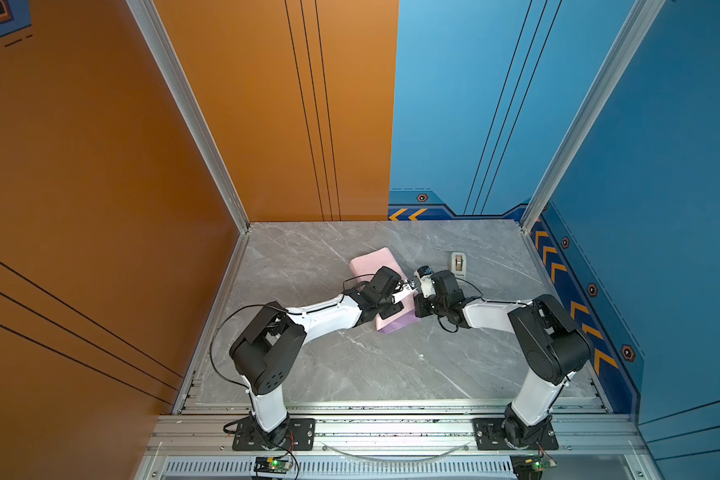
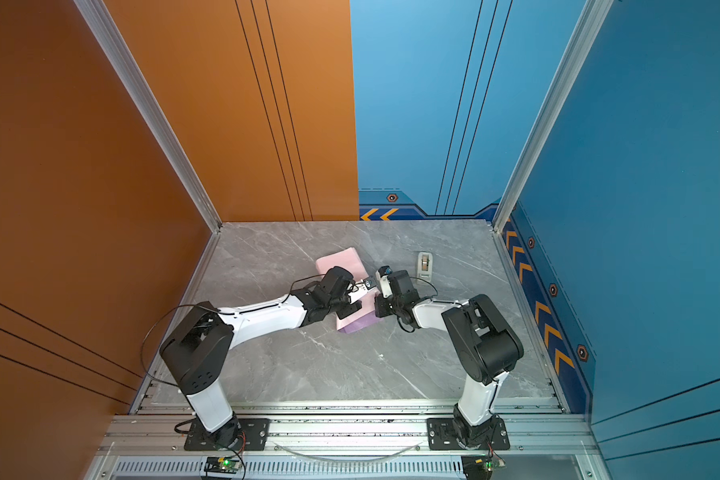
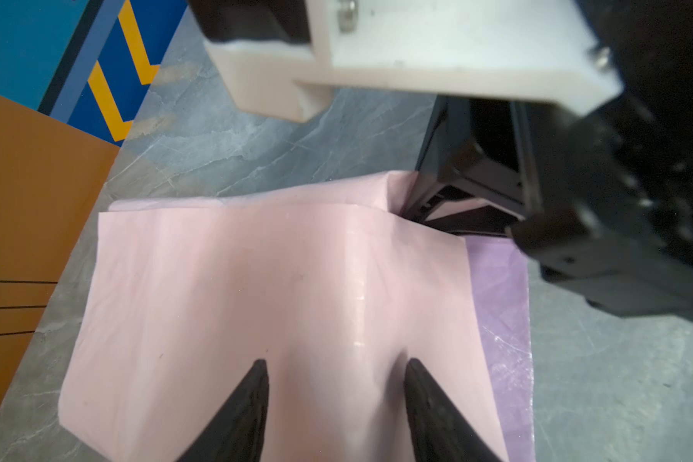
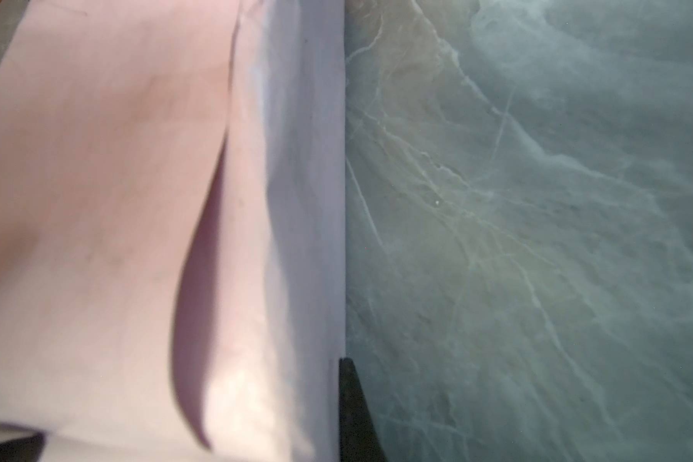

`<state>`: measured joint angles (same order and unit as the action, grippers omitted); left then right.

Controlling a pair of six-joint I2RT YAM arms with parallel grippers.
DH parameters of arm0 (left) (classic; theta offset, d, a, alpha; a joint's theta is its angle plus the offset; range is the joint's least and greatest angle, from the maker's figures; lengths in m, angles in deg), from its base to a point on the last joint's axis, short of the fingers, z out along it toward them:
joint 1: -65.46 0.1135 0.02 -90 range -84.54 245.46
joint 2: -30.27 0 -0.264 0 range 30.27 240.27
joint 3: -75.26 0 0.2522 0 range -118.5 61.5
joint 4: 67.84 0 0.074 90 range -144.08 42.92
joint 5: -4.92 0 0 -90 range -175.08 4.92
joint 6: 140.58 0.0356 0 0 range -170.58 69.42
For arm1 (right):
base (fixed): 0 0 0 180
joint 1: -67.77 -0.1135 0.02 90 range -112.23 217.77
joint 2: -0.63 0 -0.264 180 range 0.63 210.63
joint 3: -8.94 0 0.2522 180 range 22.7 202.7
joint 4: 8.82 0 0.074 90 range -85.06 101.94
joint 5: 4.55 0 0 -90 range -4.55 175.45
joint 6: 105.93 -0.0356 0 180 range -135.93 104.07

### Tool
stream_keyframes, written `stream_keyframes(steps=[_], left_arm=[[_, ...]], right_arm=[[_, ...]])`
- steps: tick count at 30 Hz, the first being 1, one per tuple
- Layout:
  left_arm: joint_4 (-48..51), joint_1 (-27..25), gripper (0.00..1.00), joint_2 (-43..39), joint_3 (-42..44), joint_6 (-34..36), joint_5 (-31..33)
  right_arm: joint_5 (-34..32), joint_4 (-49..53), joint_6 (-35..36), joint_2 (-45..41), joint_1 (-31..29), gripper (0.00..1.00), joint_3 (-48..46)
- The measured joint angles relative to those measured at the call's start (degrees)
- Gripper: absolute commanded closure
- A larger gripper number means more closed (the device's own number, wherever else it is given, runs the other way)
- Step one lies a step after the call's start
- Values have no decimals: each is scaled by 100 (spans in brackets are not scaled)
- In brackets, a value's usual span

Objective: Wrap the gift box in paper

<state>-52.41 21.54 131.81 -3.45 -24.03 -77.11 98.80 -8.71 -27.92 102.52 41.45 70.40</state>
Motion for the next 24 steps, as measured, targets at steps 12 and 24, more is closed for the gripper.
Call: stream_keyframes(steps=[12, 24], left_arm=[[72, 42, 48, 138, -13, 280, 87], [-15, 42, 53, 232, -37, 280, 109]], right_arm=[[-20, 122, 109, -310, 0, 91, -225], [695, 461, -52, -1285, 404, 56, -608]])
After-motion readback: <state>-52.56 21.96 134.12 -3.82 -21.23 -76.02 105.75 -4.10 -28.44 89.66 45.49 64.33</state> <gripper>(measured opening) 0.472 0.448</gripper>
